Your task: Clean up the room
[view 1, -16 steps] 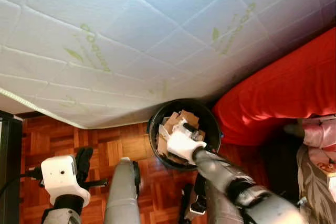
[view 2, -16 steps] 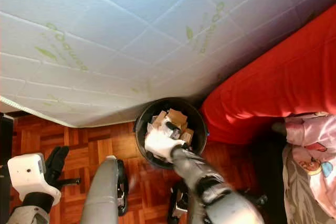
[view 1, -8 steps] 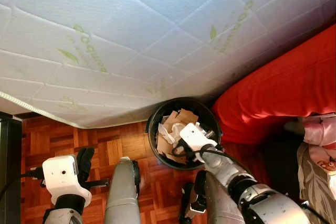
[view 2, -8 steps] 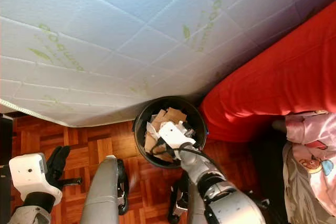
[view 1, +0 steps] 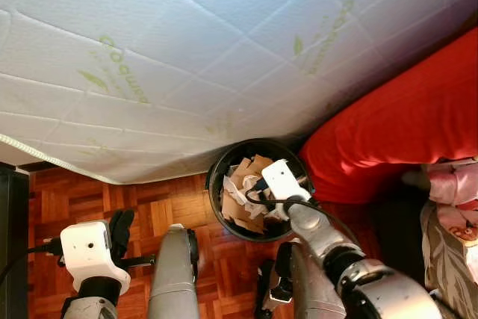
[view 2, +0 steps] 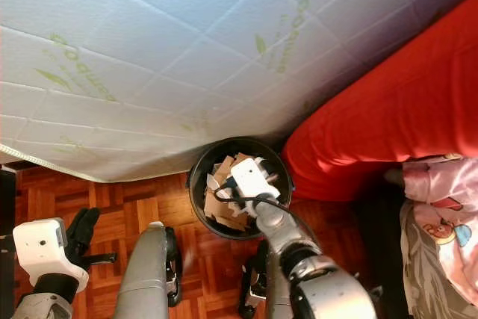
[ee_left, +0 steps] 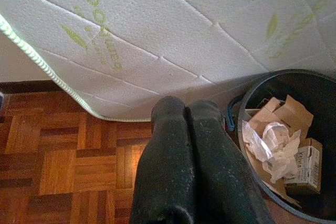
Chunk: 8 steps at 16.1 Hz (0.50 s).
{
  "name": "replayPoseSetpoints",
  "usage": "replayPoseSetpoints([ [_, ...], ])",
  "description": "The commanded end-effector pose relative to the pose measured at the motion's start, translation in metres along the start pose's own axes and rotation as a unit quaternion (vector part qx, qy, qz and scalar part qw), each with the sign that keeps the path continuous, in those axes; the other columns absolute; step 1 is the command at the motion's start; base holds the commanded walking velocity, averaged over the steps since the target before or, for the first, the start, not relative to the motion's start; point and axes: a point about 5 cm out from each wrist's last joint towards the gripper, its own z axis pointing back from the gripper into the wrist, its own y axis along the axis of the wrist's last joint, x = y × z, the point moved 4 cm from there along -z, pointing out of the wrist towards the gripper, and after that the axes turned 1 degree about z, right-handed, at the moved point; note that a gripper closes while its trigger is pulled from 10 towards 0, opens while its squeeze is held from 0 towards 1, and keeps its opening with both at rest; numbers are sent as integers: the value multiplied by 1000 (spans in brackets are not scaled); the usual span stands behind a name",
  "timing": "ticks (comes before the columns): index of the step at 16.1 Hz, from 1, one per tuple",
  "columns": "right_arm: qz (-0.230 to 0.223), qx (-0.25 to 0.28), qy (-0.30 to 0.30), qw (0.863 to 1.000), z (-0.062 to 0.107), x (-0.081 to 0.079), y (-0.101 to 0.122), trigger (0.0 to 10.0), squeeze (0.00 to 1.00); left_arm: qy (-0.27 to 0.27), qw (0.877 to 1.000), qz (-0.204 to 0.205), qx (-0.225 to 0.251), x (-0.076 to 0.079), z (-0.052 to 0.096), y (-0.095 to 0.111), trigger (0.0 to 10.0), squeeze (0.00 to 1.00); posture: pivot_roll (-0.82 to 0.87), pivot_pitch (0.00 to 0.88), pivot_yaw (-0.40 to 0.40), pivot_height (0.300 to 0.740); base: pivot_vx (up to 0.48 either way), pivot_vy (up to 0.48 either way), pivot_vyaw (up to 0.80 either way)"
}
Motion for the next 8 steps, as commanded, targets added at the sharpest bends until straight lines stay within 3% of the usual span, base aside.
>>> replayPoseSetpoints([
  [1, 18, -126, 42, 991, 14, -21, -61, 10000, 0, 11, 1000, -1, -14, -5, 5, -4, 10000, 0, 351, 539, -104, 641, 0, 0, 0],
  [3, -12, -186, 60, 981, 25, -28, -89, 10000, 0, 10, 1000, 0, -14, -4, 5, -5, 10000, 0, 349, 536, -104, 641, 0, 0, 0],
  [4, -69, -126, 59, 988, 18, -31, -68, 10000, 0, 10, 1000, 1, -14, -3, 5, -5, 10000, 0, 350, 537, -103, 641, 0, 0, 0],
  [6, -118, -30, 68, 990, 9, -32, -28, 10000, 0, 10, 1000, 1, -14, -3, 4, -5, 10000, 0, 349, 542, -104, 641, 0, 0, 0],
  [8, -138, -37, 82, 986, 9, -38, -28, 10000, 0, 10, 1000, 0, -13, -4, 4, -5, 10000, 0, 349, 535, -106, 641, 0, 0, 0],
])
